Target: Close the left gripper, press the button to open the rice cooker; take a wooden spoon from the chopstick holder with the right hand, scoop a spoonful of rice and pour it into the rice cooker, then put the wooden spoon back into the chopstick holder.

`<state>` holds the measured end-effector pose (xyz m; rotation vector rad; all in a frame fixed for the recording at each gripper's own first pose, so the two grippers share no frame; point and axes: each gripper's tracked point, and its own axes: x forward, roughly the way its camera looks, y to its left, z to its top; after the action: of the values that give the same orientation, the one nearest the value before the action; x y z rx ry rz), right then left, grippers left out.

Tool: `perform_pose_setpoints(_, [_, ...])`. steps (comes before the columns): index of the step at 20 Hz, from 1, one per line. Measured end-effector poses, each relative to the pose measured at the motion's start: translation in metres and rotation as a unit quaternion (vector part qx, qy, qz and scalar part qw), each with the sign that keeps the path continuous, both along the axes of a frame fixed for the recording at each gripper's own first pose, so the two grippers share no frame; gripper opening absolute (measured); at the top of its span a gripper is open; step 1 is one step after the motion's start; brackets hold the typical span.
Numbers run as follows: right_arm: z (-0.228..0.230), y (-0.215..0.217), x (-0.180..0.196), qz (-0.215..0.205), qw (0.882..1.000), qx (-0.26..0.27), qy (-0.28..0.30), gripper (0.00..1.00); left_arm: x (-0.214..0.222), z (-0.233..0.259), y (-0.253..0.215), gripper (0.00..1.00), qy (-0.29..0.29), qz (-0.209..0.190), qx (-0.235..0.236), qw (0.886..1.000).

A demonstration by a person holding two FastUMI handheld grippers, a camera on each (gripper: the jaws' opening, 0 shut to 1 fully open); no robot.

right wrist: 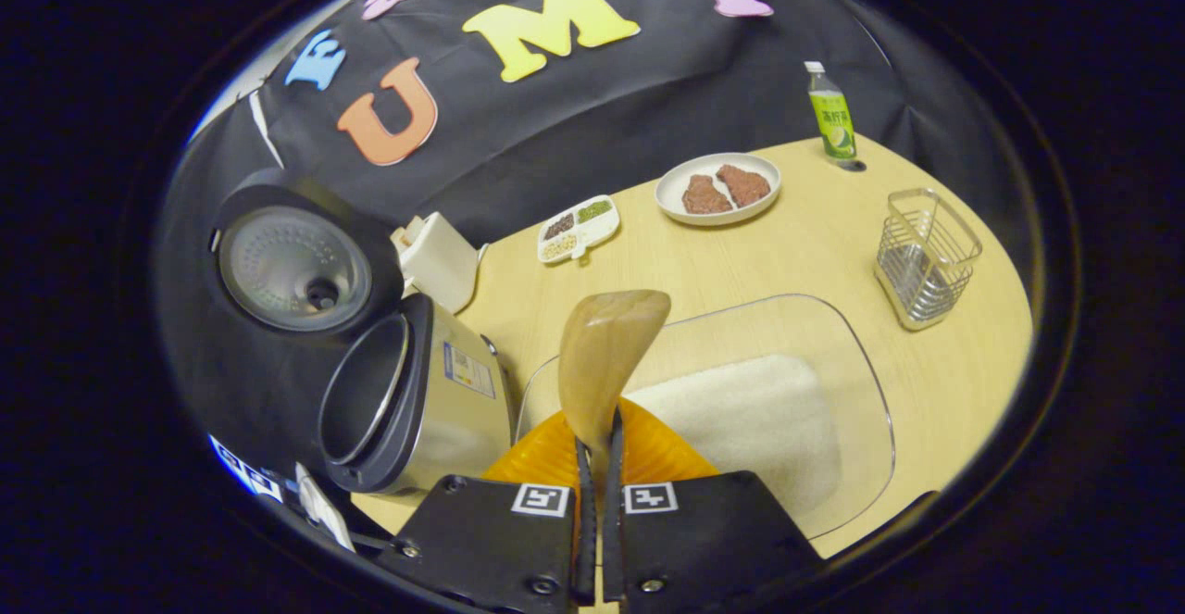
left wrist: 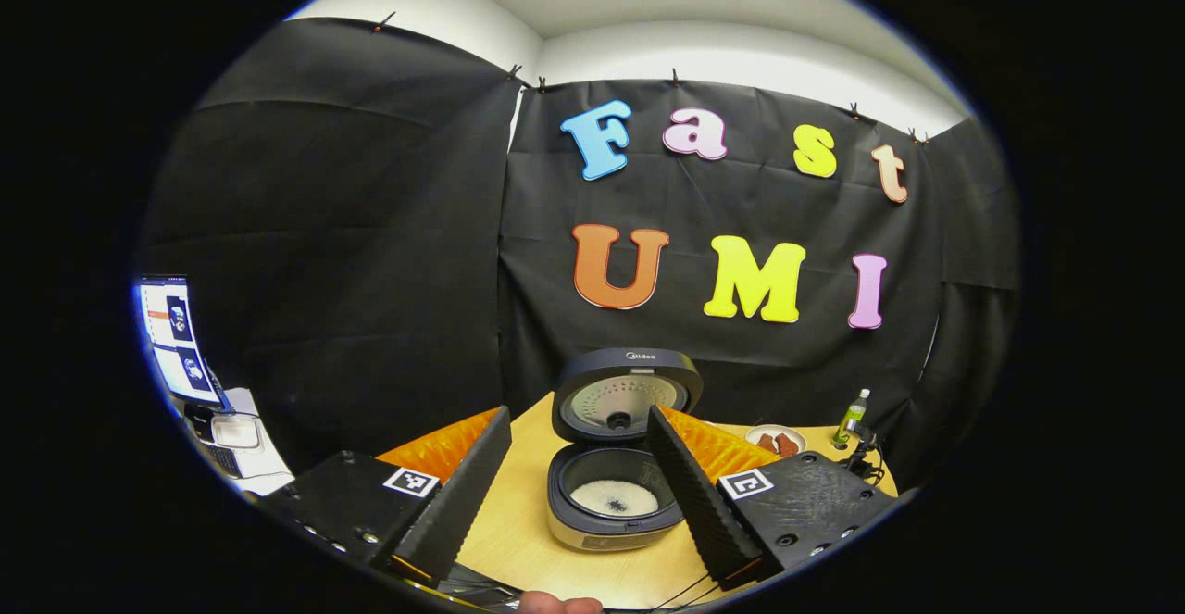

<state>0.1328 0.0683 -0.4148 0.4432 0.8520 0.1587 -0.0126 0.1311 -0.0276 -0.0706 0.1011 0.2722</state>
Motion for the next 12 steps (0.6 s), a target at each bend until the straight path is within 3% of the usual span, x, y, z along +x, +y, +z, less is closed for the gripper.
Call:
perform_pose_setpoints(8, [0.009, -0.043, 0.009, -0.052, 0.991, 0.121, 0.018, 0.08, 0.020, 0.001, -0.034, 0.95, 0.006, -0.010, 0.013, 1.000])
perform_pose_setpoints(12, [0.030, -0.073, 0.020, -0.065, 0.987, 0.148, 0.002, 0.08, 0.031, 0.003, -0.045, 0.95, 0.003, -0.009, 0.020, 1.000])
